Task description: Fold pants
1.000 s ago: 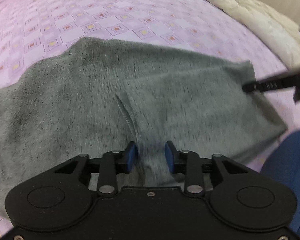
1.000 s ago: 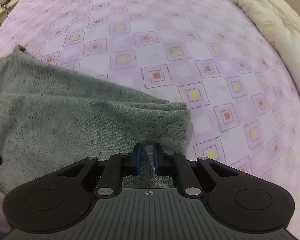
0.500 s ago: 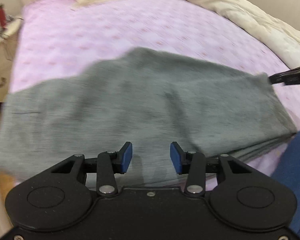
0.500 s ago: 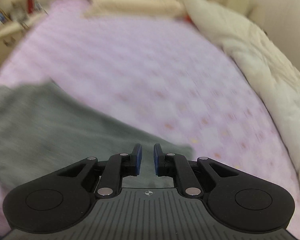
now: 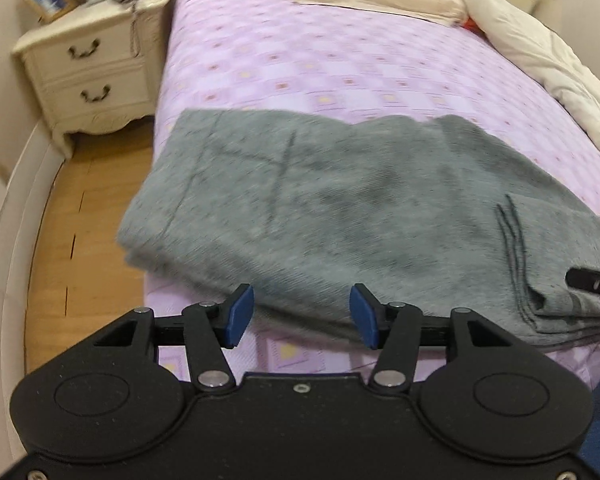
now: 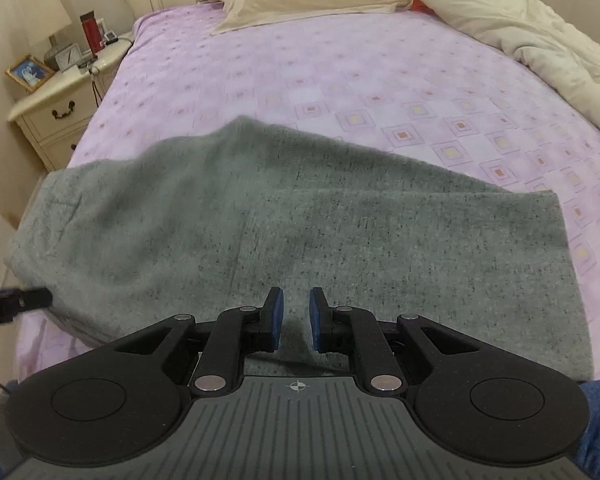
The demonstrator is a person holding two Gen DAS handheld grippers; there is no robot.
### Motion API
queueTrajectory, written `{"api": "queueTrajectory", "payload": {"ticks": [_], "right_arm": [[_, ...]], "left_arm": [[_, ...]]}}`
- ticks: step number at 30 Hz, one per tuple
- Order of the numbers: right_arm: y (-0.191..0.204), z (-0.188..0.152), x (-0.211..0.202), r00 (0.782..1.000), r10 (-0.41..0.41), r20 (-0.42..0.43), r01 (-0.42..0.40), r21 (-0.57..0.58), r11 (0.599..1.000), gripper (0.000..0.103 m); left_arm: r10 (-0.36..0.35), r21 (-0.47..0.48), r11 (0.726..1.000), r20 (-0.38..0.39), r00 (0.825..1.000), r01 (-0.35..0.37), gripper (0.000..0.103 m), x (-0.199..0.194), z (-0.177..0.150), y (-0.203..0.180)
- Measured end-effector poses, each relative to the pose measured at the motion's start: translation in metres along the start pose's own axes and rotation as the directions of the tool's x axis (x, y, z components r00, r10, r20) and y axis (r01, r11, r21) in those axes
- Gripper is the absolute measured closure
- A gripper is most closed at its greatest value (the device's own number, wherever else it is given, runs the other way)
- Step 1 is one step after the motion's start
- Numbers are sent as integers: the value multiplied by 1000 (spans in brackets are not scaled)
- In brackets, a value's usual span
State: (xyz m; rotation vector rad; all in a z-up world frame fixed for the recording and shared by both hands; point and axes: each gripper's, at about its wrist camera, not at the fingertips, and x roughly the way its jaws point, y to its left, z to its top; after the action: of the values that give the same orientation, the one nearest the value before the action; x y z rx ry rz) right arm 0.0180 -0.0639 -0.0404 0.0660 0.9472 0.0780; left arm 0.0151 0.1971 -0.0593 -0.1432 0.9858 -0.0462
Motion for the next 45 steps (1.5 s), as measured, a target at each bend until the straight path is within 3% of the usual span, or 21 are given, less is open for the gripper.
{"api": "queueTrajectory", "payload": {"ticks": [5,10,19,22,33,41,42,45], "right_arm": [[-1,-1,13,996,43,-83,-43,2,999,89],[18,-6,24,987,1,-163,-18,-102,995,86],[15,-9,24,989,10,-149,-24,-97,995,86],[16,-7,29,989,13,-151,-26,-85,996,86],[16,-7,30,989,8,-148,-21,-87,996,86],[11,-6,31,989,22,-146,-32,-65,997,85],[9,-7,31,989,25,-146,-34,-61,998,85],[4,-7,30,989,34,-145,-42,-48,998,85]], "left_arm": [[-22,-103,994,12,1000,23,38,8,-4,19],[-56,-176,983,30,998,60,33,7,-6,38],[-87,-327,940,26,996,91,26,14,-10,76],[-132,-374,918,24,991,131,26,23,-11,86],[-154,-501,846,97,983,182,22,49,1,116],[-133,-526,832,118,984,175,20,63,21,120],[-123,-539,825,120,985,169,24,63,22,120],[-83,-537,829,158,984,156,56,56,23,118]]}}
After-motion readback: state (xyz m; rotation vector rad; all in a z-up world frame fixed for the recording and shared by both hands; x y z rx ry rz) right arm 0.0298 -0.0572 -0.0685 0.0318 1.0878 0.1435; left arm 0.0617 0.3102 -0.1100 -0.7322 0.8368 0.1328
